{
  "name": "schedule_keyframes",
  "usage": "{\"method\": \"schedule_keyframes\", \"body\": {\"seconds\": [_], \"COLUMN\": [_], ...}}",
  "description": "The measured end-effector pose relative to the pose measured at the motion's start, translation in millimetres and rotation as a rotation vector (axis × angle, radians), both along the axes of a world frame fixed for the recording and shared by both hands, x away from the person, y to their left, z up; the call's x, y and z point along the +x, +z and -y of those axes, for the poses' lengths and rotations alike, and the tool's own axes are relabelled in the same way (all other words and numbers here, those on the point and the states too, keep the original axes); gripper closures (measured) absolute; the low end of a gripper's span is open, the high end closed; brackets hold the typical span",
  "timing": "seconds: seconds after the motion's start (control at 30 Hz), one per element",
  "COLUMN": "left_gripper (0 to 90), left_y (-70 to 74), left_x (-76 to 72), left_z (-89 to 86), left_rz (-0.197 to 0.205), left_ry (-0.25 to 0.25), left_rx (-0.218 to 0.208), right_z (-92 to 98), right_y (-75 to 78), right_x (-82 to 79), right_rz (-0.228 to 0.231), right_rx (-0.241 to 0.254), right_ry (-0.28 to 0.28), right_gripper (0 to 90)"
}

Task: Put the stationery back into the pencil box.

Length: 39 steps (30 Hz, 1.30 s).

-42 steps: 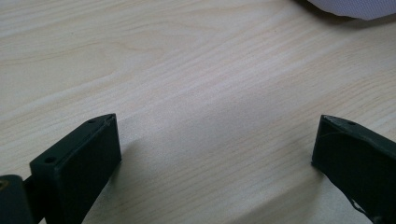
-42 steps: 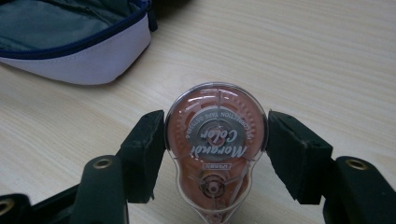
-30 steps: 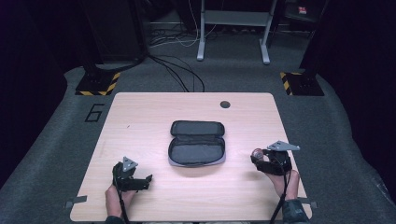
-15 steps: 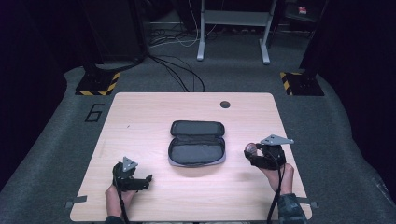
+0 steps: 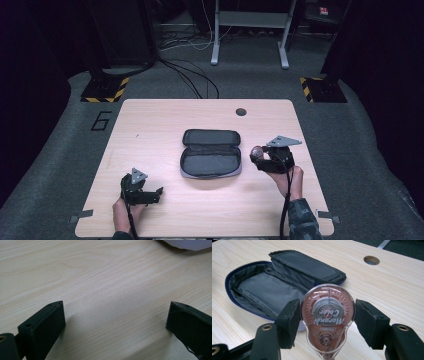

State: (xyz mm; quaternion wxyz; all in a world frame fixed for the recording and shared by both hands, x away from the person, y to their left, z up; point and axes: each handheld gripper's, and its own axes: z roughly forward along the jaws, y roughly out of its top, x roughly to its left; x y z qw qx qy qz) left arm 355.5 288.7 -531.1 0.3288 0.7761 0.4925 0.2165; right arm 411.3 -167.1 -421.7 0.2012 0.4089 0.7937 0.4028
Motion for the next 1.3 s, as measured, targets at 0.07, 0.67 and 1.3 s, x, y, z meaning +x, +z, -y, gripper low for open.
{"method": "schedule_keyframes", "body": {"seconds": [0.07, 0.67, 1.3], "left_gripper": [1.9, 2.2, 2.4], "left_y": [0.0, -0.1, -0.2], "left_x": [0.0, 0.1, 0.2], "left_z": [0.0, 0.0, -0.1], "left_rz": [0.001, 0.007, 0.008], "left_ry": [0.001, 0.000, -0.001], "left_rx": [0.001, 0.001, -0.001], "right_z": [-2.5, -41.7, -94.3], "right_y": [0.5, 14.5, 4.1], "right_x": [1.0, 21.0, 51.0], "right_rz": [0.002, 0.017, -0.034], "right_rx": [0.004, -0.009, -0.026], "right_ry": [0.002, 0.086, 0.183], "right_gripper": [38.3, 38.3, 38.3]}}
